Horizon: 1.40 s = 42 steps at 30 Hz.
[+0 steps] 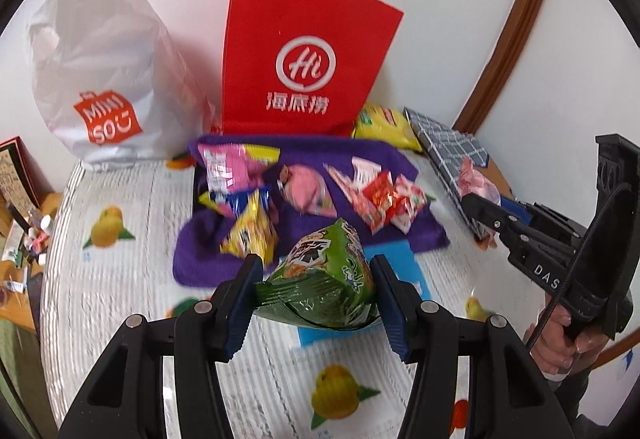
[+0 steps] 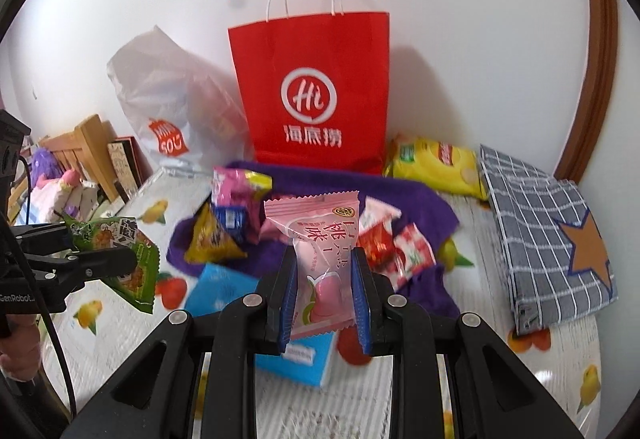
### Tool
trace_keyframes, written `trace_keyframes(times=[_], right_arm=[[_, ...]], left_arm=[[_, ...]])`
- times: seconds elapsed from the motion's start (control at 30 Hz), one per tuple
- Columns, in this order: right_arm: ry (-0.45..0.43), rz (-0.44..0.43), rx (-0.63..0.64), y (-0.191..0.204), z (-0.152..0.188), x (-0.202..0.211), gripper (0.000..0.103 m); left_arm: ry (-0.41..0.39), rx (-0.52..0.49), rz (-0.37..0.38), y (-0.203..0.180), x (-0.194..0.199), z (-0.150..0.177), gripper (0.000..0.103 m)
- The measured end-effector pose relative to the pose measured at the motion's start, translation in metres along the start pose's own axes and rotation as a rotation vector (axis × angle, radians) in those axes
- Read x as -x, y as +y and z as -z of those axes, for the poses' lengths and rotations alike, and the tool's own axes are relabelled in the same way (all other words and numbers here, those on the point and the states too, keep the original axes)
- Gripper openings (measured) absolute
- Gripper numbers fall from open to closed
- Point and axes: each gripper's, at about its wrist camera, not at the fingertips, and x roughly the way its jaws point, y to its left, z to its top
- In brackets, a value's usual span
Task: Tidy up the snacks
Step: 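Carry the pink candy and green packet over the purple towel with both grippers, then open the right gripper over the towel while the left gripper releases the green packet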
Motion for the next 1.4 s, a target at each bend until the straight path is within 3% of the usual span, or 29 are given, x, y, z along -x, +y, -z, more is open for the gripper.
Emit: trace_keyframes(times=[0.4,0.77,0.9,1.1,1.4], right_arm=[[-0.022,-0.009,-0.02,0.002,-0.046,-0.03,0.025],[-0.027,0.026,-0.02,-0.014,-0.07,-0.06,0.025],[-0.014,0.026,-0.044,-0.024,-0.07,-0.076,0.026],[0.037,0.019,-0.014,-0.028,-0.06,-0.107,0.026],[0.112,0.019,-0.029,-0.042,-0.05,-0.138,0.026]], left_arm=[[-0.036,0.024,0.017,0.013,-0.016,-0.05,0.053],[-0.041,0.047,-0.015,0.021,-0.039,-0.091,0.053],[-0.059,0.02,-0.028,0.018,-0.052,-0.1,0.053],[0.018,0.017,-0.044,0.026,-0.081,-0.101,0.053],[0.057,0.066,-0.037,0.045,-0.097,-0.102,0.053]])
